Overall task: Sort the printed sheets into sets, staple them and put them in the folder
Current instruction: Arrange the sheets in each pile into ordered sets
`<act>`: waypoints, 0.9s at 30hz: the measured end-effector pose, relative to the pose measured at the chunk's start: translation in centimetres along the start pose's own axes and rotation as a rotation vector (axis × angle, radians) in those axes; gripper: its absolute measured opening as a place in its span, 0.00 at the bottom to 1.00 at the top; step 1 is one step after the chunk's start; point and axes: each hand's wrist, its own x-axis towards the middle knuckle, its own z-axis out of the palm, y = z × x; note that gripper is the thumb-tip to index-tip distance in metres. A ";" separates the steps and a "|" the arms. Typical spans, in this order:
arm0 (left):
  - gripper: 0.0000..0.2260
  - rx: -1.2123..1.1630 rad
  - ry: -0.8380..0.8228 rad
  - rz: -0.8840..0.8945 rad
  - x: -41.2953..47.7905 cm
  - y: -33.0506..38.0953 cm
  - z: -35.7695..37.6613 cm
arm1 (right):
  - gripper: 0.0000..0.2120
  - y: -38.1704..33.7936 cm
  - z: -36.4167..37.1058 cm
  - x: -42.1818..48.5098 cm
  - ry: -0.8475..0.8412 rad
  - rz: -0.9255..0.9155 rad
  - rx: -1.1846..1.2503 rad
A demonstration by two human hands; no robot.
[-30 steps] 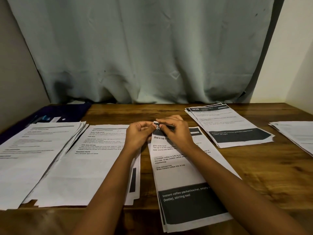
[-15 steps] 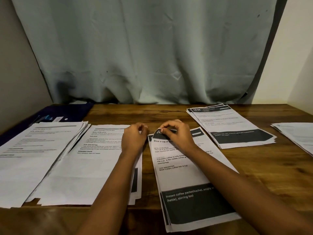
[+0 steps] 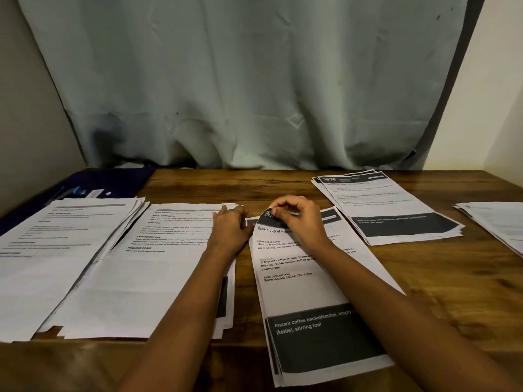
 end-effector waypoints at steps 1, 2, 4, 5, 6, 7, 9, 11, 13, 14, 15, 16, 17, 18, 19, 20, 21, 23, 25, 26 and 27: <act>0.12 -0.042 0.028 0.005 0.1 -0.1 0.1 | 0.09 0.0 0.0 0.0 0.002 -0.002 0.001; 0.10 -0.094 0.060 0.008 0.1 0.0 0.2 | 0.08 0.0 0.0 0.0 0.005 -0.003 0.003; 0.07 -0.169 0.113 0.013 -0.2 0.4 0.0 | 0.07 -0.1 -0.1 -0.1 0.012 -0.010 0.006; 0.07 -0.185 0.136 0.017 -0.4 0.8 -0.1 | 0.06 -0.1 -0.1 -0.1 0.014 -0.020 0.008; 0.06 -0.197 0.157 0.023 -0.6 1.1 -0.3 | 0.06 -0.1 -0.1 -0.1 0.014 -0.031 0.007; 0.06 -0.213 0.177 0.032 -0.8 1.4 -0.5 | 0.06 -0.1 -0.2 -0.2 0.014 -0.041 0.005; 0.04 -0.278 0.208 0.035 -1.0 1.6 -0.6 | 0.05 -0.1 -0.2 -0.2 0.014 -0.055 0.000; 0.03 -0.336 0.214 0.017 -1.1 1.5 -0.5 | 0.05 -0.1 -0.2 -0.1 0.018 -0.060 -0.009; 0.04 -0.355 0.210 0.000 -1.0 1.3 -0.4 | 0.06 -0.1 -0.2 -0.1 0.022 -0.065 -0.019; 0.05 -0.369 0.211 -0.004 -0.9 1.3 -0.3 | 0.06 -0.1 -0.1 -0.1 0.024 -0.066 -0.022; 0.05 -0.390 0.215 0.000 -0.9 1.3 -0.3 | 0.06 -0.1 -0.1 -0.1 0.026 -0.064 -0.027; 0.05 -0.414 0.222 0.009 -0.9 1.3 -0.3 | 0.06 -0.1 -0.1 -0.1 0.027 -0.061 -0.033; 0.05 -0.438 0.230 0.020 -0.9 1.4 -0.3 | 0.06 -0.1 -0.1 -0.1 0.031 -0.057 -0.040; 0.05 -0.458 0.239 0.023 -1.0 1.5 -0.4 | 0.06 -0.1 0.0 -0.1 0.034 -0.053 -0.045; 0.06 -0.476 0.247 0.021 -1.0 1.6 -0.5 | 0.06 -0.1 0.0 0.0 0.038 -0.049 -0.049; 0.06 -0.493 0.252 0.019 -1.1 1.7 -0.6 | 0.06 -0.2 0.0 0.0 0.039 -0.048 -0.052; 0.07 -0.512 0.250 0.021 -1.0 1.8 -0.7 | 0.06 -0.2 0.0 0.0 0.039 -0.048 -0.054; 0.07 -0.545 0.239 0.030 -1.0 1.9 -0.7 | 0.05 -0.3 0.0 -0.1 0.041 -0.054 -0.065; 0.07 -0.572 0.232 0.044 -1.1 1.8 -0.8 | 0.04 -0.3 0.1 -0.1 0.043 -0.051 -0.073; 0.06 -0.587 0.230 0.051 -1.2 1.8 -0.8 | 0.04 -0.3 0.1 -0.1 0.042 -0.046 -0.073; 0.06 -0.597 0.230 0.065 -1.3 1.9 -0.9 | 0.04 -0.3 0.1 -0.1 0.042 -0.042 -0.072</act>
